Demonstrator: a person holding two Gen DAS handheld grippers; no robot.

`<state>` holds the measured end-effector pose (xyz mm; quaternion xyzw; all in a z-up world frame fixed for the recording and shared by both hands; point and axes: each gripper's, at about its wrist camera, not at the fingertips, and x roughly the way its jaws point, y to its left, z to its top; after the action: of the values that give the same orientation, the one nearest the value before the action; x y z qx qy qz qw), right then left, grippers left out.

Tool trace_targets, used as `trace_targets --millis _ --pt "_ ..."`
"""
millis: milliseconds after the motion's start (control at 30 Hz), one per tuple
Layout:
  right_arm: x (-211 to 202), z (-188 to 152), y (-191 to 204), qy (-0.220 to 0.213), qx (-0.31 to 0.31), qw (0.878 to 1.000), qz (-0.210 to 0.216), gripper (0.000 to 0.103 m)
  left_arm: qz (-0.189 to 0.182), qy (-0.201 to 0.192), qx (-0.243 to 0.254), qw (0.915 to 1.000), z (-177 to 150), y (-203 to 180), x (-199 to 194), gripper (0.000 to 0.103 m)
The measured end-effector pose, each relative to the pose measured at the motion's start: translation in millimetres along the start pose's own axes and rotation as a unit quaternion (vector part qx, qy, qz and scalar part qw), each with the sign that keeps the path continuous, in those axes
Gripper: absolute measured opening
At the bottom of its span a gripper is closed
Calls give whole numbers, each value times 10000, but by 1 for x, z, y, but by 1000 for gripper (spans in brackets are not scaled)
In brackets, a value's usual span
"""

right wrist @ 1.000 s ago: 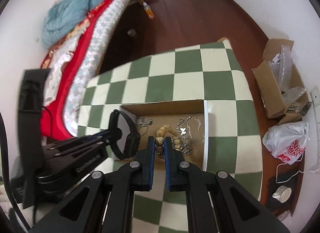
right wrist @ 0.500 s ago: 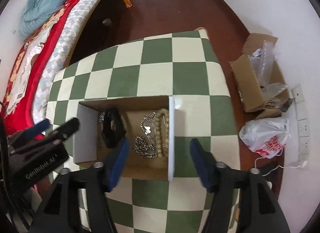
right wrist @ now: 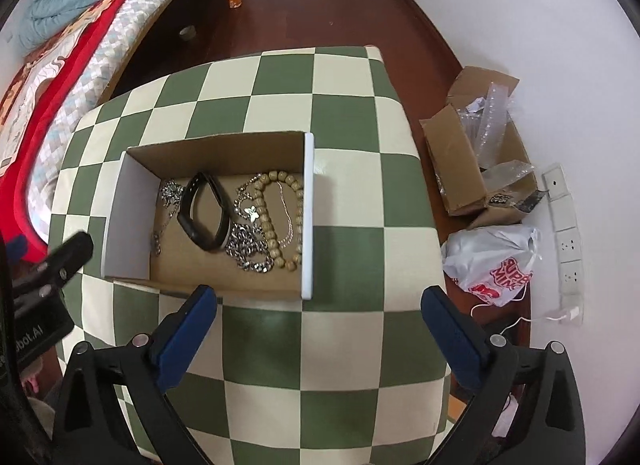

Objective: Organize jewelry

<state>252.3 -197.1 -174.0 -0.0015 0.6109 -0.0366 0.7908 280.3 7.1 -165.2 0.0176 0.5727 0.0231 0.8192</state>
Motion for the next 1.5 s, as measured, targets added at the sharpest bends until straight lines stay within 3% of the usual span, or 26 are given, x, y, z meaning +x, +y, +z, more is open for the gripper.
trace_targets --millis 300,833,1133,1500 --pt "-53 -35 -9 -614 21 9979 -210 103 -72 -506 -139 9986 -35 11 -52 103" --pt "-205 -107 -12 -1933 0 9811 -68 103 -129 -1586 -168 9871 -93 32 -183 103" --pt "-260 -124 -12 -2125 20 9771 50 103 -241 -1572 -229 9870 -112 37 -225 103" --pt "-281 -107 -4 -2084 -18 9780 41 103 -196 -1493 -339 9880 -94 38 -246 103"
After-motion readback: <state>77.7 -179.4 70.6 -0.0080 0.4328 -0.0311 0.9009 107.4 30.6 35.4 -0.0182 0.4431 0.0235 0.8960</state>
